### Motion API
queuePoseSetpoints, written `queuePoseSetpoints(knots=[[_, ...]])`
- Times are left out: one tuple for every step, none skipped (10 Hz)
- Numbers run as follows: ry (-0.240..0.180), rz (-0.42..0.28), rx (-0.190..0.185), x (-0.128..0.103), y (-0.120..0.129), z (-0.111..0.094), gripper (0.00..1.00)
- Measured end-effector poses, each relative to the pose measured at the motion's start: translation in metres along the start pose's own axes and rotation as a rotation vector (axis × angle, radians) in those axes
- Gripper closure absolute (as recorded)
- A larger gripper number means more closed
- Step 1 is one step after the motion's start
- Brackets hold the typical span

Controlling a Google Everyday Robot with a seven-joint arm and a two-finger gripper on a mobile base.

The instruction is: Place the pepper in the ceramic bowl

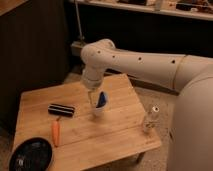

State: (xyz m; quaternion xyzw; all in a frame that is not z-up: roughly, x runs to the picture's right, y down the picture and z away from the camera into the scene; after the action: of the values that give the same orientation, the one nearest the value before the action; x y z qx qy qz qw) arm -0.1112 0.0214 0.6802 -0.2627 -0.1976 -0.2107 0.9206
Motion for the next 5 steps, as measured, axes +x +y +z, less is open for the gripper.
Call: queuePoseSetpoints(knots=[[-0.001, -0.054, 0.004, -0.0242, -0.0014, -0.0041, 0.20], [0.000, -0.075, 0.006, -0.0332, -0.0013, -0.0058, 0.20], [0.012, -0.072, 0.009, -0.0264, -0.0012, -0.0064, 0.20], [0.010, -0.073, 0.008, -0.0277, -0.0013, -0.0060, 0.20], [0.009, -0.075, 0.007, -0.0293, -0.0015, -0.0056, 0.20]])
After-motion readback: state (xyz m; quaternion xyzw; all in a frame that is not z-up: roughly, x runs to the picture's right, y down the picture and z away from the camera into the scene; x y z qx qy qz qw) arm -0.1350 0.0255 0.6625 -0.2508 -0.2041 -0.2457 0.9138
